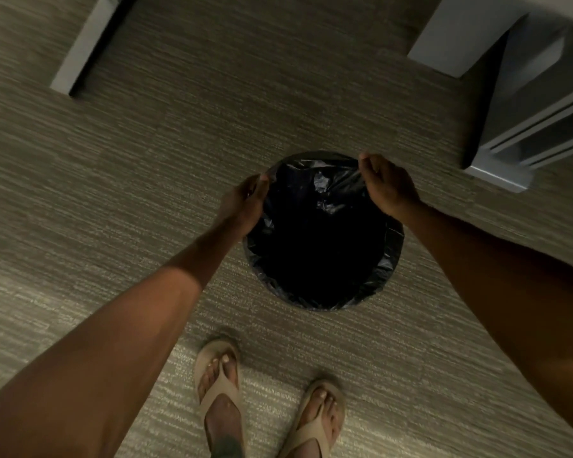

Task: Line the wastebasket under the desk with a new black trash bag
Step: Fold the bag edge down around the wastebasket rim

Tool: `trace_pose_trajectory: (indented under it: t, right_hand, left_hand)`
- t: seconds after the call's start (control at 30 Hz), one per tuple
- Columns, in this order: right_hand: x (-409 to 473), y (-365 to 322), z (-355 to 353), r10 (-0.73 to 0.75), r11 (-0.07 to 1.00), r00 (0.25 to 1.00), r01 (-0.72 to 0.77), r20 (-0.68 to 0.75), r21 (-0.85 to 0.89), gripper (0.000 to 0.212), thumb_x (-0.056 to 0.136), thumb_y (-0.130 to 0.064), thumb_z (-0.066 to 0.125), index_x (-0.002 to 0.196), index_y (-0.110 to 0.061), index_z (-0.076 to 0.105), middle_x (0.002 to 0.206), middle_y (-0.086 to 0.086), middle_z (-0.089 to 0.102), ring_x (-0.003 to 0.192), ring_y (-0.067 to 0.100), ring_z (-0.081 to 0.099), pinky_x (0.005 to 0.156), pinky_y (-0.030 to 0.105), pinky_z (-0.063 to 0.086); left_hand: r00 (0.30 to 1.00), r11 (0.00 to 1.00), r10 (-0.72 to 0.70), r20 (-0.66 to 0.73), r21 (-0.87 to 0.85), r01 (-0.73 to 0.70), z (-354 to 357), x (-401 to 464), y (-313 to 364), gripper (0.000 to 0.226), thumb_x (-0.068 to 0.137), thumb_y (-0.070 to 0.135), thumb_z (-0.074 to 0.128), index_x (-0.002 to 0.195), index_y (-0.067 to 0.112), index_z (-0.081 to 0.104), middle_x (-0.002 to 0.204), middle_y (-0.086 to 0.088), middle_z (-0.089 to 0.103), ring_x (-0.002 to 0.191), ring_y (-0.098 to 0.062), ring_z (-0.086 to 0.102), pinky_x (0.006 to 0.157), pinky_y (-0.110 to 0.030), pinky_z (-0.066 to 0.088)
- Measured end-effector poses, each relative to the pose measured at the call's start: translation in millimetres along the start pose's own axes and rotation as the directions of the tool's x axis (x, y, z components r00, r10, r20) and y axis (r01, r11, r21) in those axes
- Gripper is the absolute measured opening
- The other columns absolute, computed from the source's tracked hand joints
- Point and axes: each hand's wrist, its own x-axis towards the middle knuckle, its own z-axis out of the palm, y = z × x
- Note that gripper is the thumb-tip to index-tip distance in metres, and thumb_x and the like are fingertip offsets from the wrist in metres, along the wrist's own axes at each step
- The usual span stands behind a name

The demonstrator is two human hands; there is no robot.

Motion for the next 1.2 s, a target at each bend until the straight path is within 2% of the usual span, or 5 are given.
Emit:
trace_pose_trajectory:
  t: [0.27,0.5,0.83,1.07,1.2]
  right_hand:
    - [10.8,-10.5,3.5,0.139,0.990,0.979,-0.139,0.150,-0.014,0.072,0.105,-0.062,0.016,0.145,-0.014,0.052,0.143,0.023,0.057,0.129,0.042,0.055,0.100,0.040,0.040]
    - [-62.0,11.0,21.0,0.484,0.857,0.778,-0.328,-0.400,0.397,0.062,0.104,-0.052,0.037,0.142,-0.007,0.056,0.143,0.021,0.059,0.128,0.037,0.058,0.094,0.031,0.042]
    - [-111.7,35.7,47.2,0.601,0.080,0.735,-0.447,0.315,0.891,0.078,0.098,-0.074,0.026,0.143,-0.017,0.056,0.126,0.005,0.067,0.111,0.028,0.067,0.104,0.045,0.052]
    - [-136.6,39.5,49.5,0.806,0.458,0.541,-0.313,-0.240,0.832,0.054,0.103,-0.053,0.040,0.111,-0.009,0.070,0.114,0.012,0.072,0.103,0.031,0.067,0.096,0.052,0.054]
    - [-175.0,36.7,69.9,0.643,0.596,0.727,-0.277,-0.241,0.754,0.052,0.095,-0.046,0.045,0.104,-0.003,0.071,0.103,0.019,0.074,0.097,0.039,0.068,0.082,0.050,0.056]
  left_hand:
    - [0.965,0.973,-0.225,0.133,-0.013,0.229,0.6,16.4,10.5,0.068,0.102,0.066,0.030,0.135,0.019,0.065,0.134,-0.016,0.068,0.120,-0.035,0.066,0.101,-0.046,0.053]
    - [0.924,0.969,-0.154,-0.350,-0.235,0.073,27.3,-40.4,-21.3,0.053,0.104,0.035,0.054,0.150,0.010,0.048,0.144,-0.016,0.060,0.128,-0.027,0.060,0.100,-0.026,0.054]
    - [0.946,0.571,-0.306,0.107,-0.774,0.272,48.0,-60.1,-34.3,0.071,0.103,0.065,0.022,0.152,0.022,0.051,0.151,-0.008,0.058,0.135,-0.028,0.059,0.114,-0.050,0.046]
    - [0.804,0.748,-0.479,-0.353,-0.644,0.163,39.2,-82.1,-32.1,0.044,0.105,0.035,0.053,0.143,0.014,0.053,0.125,0.003,0.062,0.104,-0.011,0.064,0.083,-0.023,0.049]
    - [0.846,0.736,-0.468,-0.256,-0.643,0.212,47.6,-110.1,-39.0,0.030,0.096,0.024,0.068,0.122,0.009,0.068,0.112,-0.004,0.074,0.102,-0.020,0.071,0.080,-0.028,0.055]
